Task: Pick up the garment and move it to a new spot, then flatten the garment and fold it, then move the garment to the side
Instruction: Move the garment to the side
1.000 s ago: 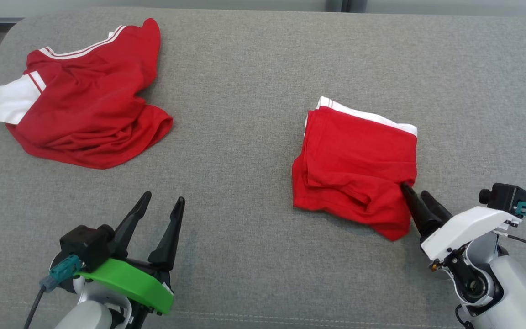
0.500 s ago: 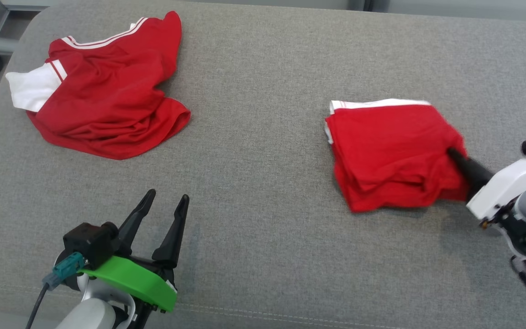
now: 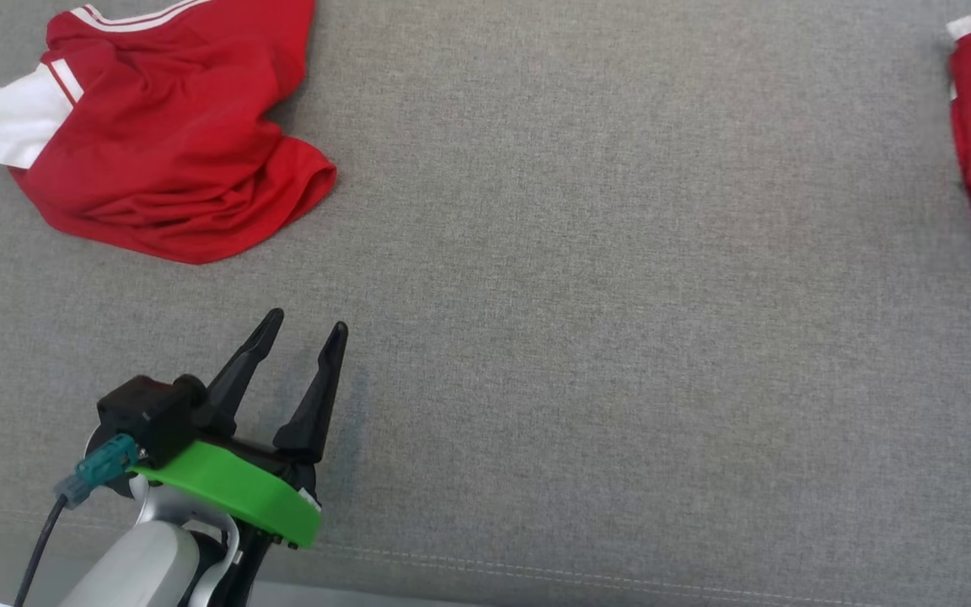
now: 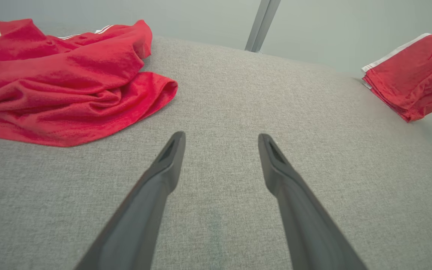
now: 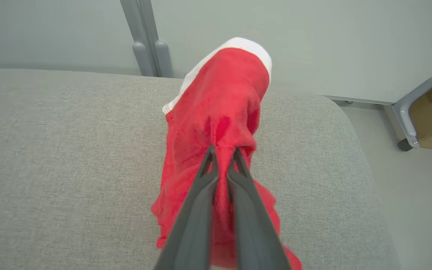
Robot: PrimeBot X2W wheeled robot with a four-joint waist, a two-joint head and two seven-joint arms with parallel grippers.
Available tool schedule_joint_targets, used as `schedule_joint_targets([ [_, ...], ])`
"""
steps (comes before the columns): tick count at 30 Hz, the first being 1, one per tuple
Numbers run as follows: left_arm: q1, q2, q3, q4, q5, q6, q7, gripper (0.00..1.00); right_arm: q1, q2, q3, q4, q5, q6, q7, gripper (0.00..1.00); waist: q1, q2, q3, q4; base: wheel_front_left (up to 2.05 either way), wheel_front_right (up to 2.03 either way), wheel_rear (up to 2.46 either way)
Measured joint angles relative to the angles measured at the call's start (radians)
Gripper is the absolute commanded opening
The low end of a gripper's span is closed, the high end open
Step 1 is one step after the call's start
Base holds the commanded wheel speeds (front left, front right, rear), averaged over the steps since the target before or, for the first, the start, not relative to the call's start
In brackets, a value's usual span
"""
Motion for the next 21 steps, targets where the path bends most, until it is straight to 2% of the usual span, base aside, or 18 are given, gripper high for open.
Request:
schedule_joint_targets([
  [4,-0.028,-0.007,-0.002,-0.024,0.0,-0.002,0.005,1.0,-0.012,-0.061,-0.005,0.018,-0.035,-0.009,0.044,0.0,0.0,0.0001,0.047,0.002,0.0,0.0,0.0],
  [8,-0.064,-0.018,0.002,-0.026,0.0,-0.01,0.004,1.0,-0.014,-0.063,-0.024,0.034,-0.035,-0.017,0.053,0.0,0.0,0.0,0.093,0.008,0.0,0.0,0.0],
  [14,-0.072,-0.028,0.012,0.012,-0.001,-0.012,-0.002,1.0,-0.041,0.016,-0.005,0.043,-0.039,-0.017,0.037,0.0,0.0,0.0,0.121,0.01,0.0,0.0,0.0],
  [21,-0.072,-0.026,0.016,0.016,-0.001,-0.015,-0.004,1.0,-0.063,0.012,-0.002,0.038,-0.039,-0.017,0.038,0.0,0.0,0.0,0.104,-0.016,0.0,0.0,0.0],
])
